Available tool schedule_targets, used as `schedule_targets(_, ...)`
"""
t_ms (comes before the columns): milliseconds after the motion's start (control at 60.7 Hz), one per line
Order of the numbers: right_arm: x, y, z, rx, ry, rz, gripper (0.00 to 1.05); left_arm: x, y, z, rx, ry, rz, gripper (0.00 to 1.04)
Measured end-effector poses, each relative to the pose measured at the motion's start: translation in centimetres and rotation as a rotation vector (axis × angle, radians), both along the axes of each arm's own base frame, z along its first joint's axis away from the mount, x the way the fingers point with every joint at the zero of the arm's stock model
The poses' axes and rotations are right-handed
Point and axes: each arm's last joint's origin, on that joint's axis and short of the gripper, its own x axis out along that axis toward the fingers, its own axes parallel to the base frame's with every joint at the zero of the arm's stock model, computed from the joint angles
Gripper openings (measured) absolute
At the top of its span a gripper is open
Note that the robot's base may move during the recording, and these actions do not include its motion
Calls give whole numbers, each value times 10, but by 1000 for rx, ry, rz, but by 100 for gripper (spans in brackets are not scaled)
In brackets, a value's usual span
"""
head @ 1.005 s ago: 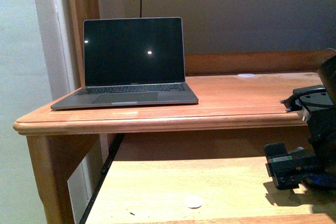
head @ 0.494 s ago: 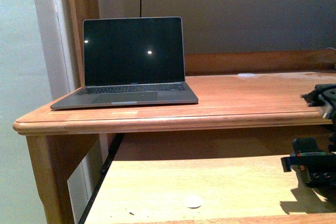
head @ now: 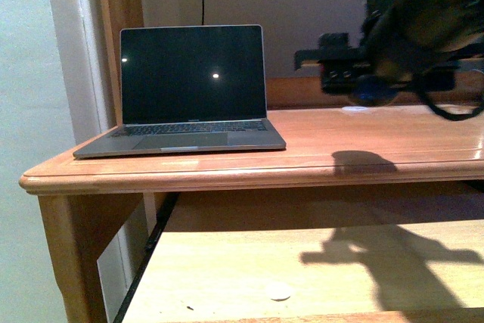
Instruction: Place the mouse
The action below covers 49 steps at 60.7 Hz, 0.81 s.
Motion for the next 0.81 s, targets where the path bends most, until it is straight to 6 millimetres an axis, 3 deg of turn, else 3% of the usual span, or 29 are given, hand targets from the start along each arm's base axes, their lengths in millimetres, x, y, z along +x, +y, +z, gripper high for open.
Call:
schedule_targets(115,40,19,-12,-22,29,-46,55,0,0,0,0,0,0,72)
schedule_targets(280,80,30,-37,-72,70,-145,55,0,0,0,0,0,0,98)
schedule_targets(395,101,35,-63,-99,105,-204,55,0,0,0,2,0,0,97)
schedule_targets(445,103,36,-63,-97,95,-207,55,0,0,0,2,0,0,97)
schedule_targets(643,104,36,-62,-21,-6,-156,85,0,0,0,2,0,0,97)
schedule_targets(725,94,28,-59,28,-43,-107,98,0,0,0,2,0,0,97)
schedule_targets(791,81,16,-50,64,-86,-63,97,0,0,0,2,0,0,97)
schedule_targets(807,69,4,-42,85,-119,-44,97,0,0,0,2,0,0,97)
